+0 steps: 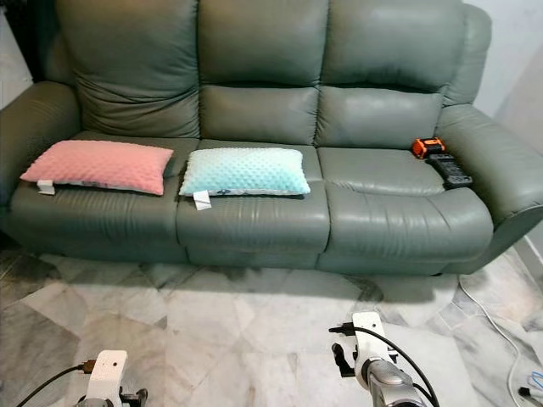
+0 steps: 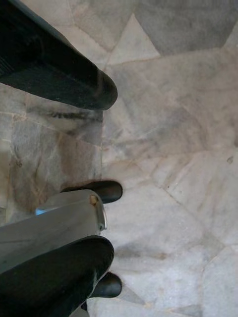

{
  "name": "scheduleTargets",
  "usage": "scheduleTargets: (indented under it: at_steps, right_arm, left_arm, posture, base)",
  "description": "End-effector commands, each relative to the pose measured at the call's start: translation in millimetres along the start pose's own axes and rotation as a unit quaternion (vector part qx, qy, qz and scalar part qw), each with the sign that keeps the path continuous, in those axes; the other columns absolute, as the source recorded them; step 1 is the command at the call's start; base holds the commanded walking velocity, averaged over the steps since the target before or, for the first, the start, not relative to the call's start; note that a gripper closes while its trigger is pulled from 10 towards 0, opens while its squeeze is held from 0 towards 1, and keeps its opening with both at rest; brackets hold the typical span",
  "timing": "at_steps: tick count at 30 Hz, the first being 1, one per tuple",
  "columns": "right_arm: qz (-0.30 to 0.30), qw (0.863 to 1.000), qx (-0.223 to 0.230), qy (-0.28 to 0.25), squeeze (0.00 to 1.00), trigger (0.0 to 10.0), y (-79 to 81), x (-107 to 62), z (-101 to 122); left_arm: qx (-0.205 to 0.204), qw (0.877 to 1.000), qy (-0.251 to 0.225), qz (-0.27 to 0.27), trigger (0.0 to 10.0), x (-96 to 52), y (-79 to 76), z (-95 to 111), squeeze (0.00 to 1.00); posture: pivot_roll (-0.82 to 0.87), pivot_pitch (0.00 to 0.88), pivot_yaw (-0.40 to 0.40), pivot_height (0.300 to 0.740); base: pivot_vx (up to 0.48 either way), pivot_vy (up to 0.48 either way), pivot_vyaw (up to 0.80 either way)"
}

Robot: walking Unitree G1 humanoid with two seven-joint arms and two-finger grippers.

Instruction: Move the pillow to the sofa

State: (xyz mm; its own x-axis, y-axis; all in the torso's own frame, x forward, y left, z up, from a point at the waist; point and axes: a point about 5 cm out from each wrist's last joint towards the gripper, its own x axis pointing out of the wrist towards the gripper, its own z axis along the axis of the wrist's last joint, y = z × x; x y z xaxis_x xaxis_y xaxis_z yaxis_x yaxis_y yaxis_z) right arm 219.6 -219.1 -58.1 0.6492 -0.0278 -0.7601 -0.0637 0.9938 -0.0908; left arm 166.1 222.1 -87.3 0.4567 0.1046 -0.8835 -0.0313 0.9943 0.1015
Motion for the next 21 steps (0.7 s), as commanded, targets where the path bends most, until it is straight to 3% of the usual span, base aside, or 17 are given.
scheduleTargets:
  at_steps: [1, 15, 21]
  right_arm:
    - [-0.005, 1.000, 0.003, 0.004, 0.00, 10.0, -1.6, -0.3, -1.4]
    - [-0.003, 1.000, -0.007, 0.003, 0.00, 10.0, -1.1, -0.2, -0.7]
    - [-0.004, 1.000, -0.003, 0.001, 0.00, 10.0, -0.8, -0.1, -0.3]
  left_arm:
    - [0.006, 1.000, -0.001, -0.001, 10.0, 0.3, -2.0, 1.6, 0.00]
    - [0.010, 1.000, 0.000, -0.001, 10.0, -0.1, 1.7, 1.1, 0.00]
    - [0.013, 1.000, -0.007, -0.007, 10.0, 1.3, -6.4, 10.6, 0.00]
  posture:
    - [-0.04, 0.000, -0.026, 0.740]
    - [-0.04, 0.000, -0.025, 0.740]
    - [-0.05, 0.000, -0.014, 0.740]
  base:
    - [0.000, 0.000, -0.56]
    - [0.000, 0.000, -0.80]
    - [0.000, 0.000, -0.80]
